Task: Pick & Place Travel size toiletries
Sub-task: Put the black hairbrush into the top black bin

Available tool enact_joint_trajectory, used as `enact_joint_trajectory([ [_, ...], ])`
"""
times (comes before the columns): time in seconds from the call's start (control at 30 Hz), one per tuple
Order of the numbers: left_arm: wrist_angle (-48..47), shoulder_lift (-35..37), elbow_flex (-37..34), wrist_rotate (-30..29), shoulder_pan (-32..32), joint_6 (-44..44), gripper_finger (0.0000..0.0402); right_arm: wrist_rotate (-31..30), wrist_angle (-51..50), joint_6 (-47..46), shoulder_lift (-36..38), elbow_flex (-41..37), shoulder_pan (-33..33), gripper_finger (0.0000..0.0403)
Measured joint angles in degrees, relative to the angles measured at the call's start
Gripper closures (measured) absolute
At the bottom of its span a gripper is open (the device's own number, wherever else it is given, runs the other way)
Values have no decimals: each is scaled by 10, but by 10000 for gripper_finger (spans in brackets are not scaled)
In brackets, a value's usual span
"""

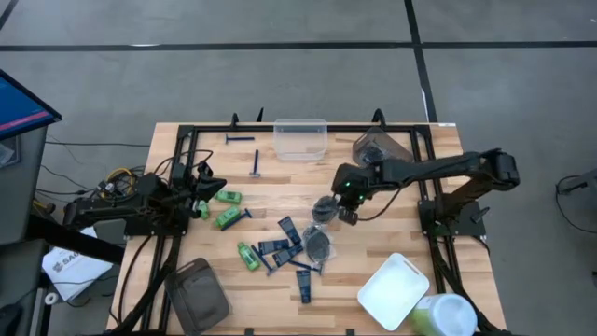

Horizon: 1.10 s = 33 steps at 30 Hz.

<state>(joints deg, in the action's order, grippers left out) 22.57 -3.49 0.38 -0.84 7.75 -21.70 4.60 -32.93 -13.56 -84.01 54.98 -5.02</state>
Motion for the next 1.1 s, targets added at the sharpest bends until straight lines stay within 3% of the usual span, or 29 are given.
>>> enact_joint_trajectory([
  [0.2,4,0,0,0,0,0,382,-8,1,-1,68,0,-35,402],
  [0.57,11,0,0,0,0,0,382,-124,-13,-35,157,1,-133,403],
  [0.77,12,0,0,0,0,0,382,-231,-110,-106,166,1,-192,403],
  [1.1,15,0,0,0,0,0,382,-329,-251,-196,165,1,-244,403],
])
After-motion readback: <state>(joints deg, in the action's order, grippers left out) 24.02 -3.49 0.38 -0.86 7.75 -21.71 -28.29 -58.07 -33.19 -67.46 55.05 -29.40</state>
